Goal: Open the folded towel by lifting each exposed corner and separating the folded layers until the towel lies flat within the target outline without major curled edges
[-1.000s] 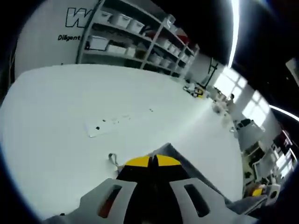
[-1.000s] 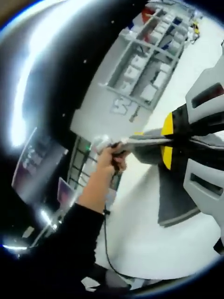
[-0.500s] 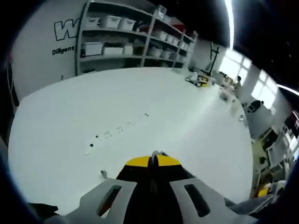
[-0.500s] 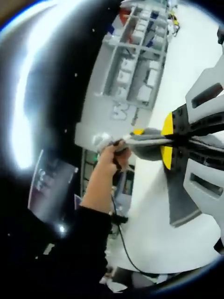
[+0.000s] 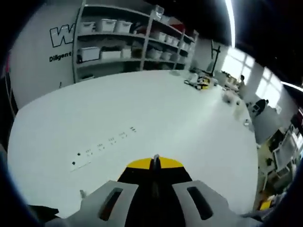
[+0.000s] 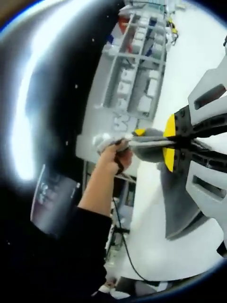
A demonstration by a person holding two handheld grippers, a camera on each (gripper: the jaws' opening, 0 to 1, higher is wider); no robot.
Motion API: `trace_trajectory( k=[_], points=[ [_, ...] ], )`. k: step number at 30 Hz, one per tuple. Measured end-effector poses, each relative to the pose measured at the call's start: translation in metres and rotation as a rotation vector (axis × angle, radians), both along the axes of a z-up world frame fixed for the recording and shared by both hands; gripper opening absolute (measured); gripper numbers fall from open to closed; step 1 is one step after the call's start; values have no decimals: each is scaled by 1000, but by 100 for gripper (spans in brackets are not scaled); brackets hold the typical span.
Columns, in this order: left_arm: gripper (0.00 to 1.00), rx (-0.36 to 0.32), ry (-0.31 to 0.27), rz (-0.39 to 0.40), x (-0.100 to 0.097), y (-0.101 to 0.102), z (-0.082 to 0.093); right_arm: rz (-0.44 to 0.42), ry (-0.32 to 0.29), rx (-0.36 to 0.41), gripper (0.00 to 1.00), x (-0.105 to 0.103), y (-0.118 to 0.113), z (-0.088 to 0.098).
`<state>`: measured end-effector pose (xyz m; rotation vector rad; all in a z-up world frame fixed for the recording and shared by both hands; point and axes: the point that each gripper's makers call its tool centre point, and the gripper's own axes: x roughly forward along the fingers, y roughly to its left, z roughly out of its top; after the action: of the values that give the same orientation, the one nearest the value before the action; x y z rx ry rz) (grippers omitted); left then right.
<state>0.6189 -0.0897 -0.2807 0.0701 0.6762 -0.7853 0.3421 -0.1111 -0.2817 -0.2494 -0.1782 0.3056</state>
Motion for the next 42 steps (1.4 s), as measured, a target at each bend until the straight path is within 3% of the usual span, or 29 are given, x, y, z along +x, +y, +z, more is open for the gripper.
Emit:
trace_trajectory(
  k=[6,14,17,22,33,37,42],
  points=[
    [2,33,0,-10,7,-26,-7,-38,13,7,0,4,-19,-11],
    [2,62,1,-39,-13,-62,-19,-57,38,20,2,0,-36,-26],
    [2,69,3,-48,-15,-72,-21,-66,26,14,5,-2,-43,-22],
    [2,88,10,-65,-20,-90,-29,-94,16,17,0,-5,-57,-16],
    [2,132,21,-109,-21,-132,-42,-158,78,45,0,-15,-93,-38],
    [2,142,41,-89,-19,-139,-53,-183,83,18,0,-17,-100,-47],
    [2,153,57,-82,-15,-151,-63,-199,124,39,0,-21,-113,-61]
  ],
)
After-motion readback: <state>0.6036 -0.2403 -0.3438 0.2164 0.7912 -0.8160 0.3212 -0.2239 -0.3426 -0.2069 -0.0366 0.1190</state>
